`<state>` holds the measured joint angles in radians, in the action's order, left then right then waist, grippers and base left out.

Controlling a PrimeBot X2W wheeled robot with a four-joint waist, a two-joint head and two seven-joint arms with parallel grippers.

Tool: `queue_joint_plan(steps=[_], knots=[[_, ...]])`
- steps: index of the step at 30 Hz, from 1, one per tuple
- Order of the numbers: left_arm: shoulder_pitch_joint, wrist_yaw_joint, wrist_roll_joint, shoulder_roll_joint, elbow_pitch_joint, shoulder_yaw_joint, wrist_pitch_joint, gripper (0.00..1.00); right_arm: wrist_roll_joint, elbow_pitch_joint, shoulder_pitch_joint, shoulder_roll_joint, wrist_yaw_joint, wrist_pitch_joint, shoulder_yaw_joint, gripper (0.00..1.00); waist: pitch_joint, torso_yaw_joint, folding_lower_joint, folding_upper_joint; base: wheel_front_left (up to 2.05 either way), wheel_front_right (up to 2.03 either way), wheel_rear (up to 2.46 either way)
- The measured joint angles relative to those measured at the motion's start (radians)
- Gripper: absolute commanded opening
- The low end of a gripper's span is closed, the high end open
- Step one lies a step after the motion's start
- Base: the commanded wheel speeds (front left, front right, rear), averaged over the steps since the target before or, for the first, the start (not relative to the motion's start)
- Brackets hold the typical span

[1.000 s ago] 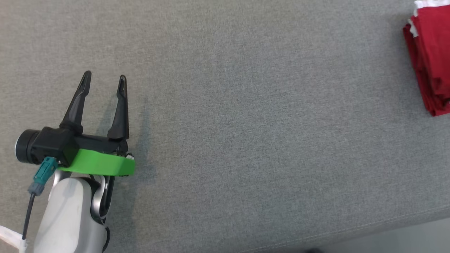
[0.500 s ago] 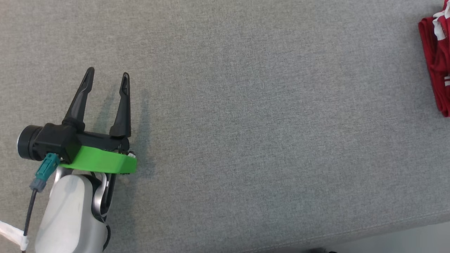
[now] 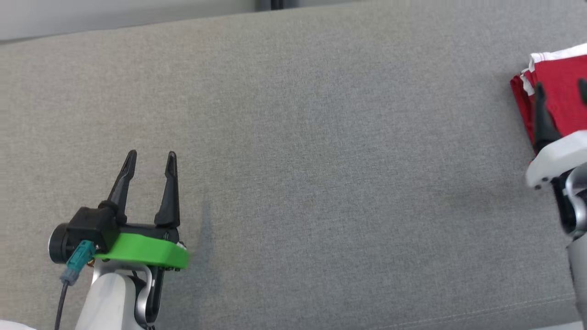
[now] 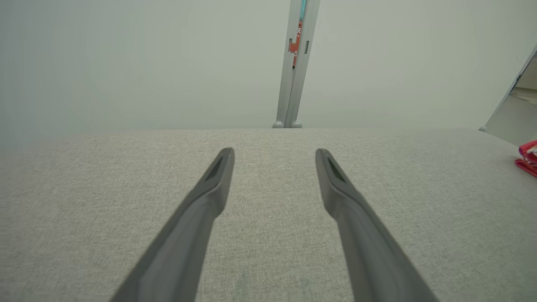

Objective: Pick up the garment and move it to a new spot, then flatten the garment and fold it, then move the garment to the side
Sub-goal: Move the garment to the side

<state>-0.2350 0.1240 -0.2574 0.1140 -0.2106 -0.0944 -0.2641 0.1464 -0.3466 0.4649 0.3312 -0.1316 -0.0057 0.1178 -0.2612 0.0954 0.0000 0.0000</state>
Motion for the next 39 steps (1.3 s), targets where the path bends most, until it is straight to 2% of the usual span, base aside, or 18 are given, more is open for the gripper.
queue_joint_plan(steps=[7,14,28,39], knots=[[0.058,-0.002,0.0,-0.02,-0.024,0.021,0.0,1.0,0.03,0.145,-0.158,-0.075,0.0,-0.041,-0.095,1.0,0.102,-0.037,0.0,0.0,0.0,0.0,0.0],[0.102,-0.005,0.0,-0.034,-0.079,0.036,0.0,1.0,0.03,0.184,-0.288,-0.141,0.0,-0.035,-0.083,1.0,0.189,-0.085,0.0,0.0,0.0,0.0,0.0],[0.157,-0.005,0.003,-0.042,-0.118,0.074,0.0,1.0,0.024,0.193,-0.384,-0.18,0.0,-0.027,-0.077,1.0,0.298,-0.156,0.0,0.0,0.0,0.0,0.0],[0.162,0.0,0.007,-0.047,-0.121,0.072,0.0,1.0,0.025,0.187,-0.393,-0.183,0.0,-0.023,-0.094,1.0,0.305,-0.131,0.0,0.0,0.0,0.0,0.0]])
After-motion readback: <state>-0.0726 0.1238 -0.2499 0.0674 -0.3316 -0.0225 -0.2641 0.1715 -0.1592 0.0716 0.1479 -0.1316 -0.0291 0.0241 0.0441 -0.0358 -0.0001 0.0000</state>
